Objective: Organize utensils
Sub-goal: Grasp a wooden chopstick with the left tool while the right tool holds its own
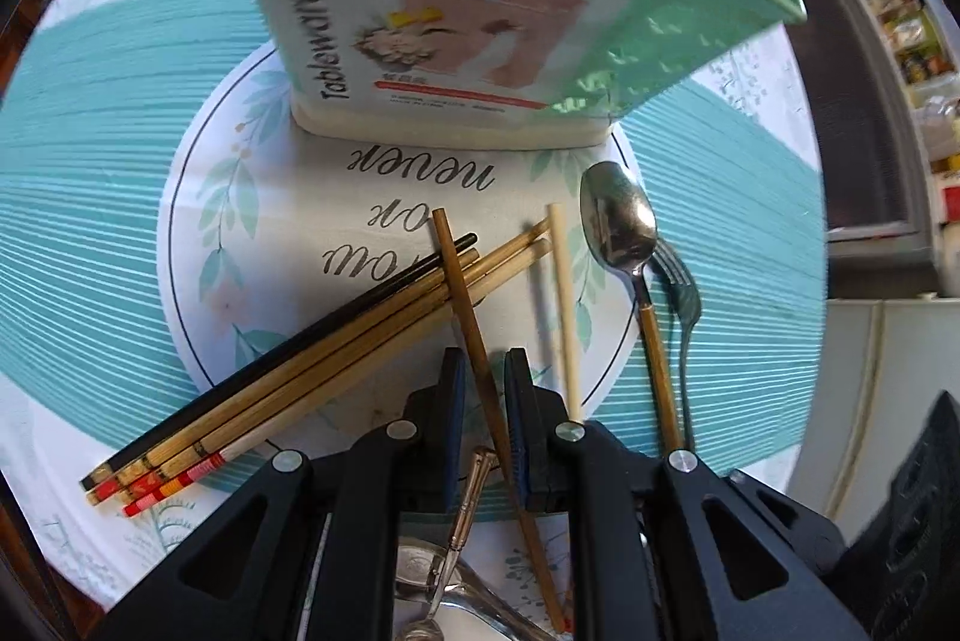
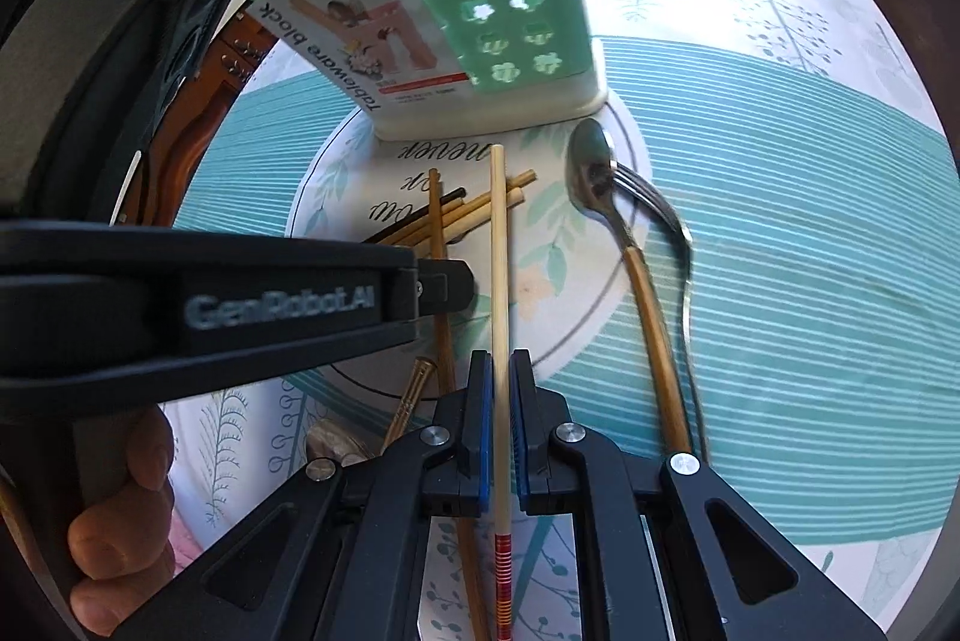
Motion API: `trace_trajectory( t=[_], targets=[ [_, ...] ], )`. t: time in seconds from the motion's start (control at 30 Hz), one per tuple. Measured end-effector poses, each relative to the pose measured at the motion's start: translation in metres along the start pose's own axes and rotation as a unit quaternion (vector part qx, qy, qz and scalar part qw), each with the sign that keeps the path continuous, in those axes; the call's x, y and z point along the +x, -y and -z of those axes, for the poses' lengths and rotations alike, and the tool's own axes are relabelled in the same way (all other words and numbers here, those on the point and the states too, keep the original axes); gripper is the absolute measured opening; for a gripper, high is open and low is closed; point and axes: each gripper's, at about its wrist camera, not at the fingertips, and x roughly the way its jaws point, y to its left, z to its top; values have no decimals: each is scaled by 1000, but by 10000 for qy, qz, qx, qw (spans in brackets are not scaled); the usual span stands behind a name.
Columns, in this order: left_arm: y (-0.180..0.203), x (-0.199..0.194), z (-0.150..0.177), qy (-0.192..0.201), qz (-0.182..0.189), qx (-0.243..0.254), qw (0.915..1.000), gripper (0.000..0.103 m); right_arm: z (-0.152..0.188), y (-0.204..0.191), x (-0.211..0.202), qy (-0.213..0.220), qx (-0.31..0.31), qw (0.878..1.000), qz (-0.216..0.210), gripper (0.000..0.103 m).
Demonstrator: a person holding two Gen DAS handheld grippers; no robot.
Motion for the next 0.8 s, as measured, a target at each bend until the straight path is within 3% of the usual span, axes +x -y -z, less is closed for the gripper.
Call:
trace_trajectory(
  t=[0.2,0.27,0.4,0.53,0.57,0.67,0.8],
  targets=[
    [39,10,4,5,-999,531,9936,11,13,15,-20,102,161,9998,-92,6],
    [46,12,4,-6,-996,676,9927,8,19,21,-26,140,213,9996,-98,6],
    [48,15,6,-53,-561,701,9959,3,28,32,-38,270,390,9986,-228,6],
    [36,7,17,237,169,555,9980,3,35,39,-49,411,500,9972,-370,6],
    [33,2,21,366,455,505,9970,3,38,40,-53,453,515,9967,-424,6],
    [29,-17,34,838,793,576,9916,3,44,40,-66,649,537,9951,-518,6],
    [26,-49,51,1371,984,785,9825,3,50,37,-88,997,558,9916,-612,6]
  ],
)
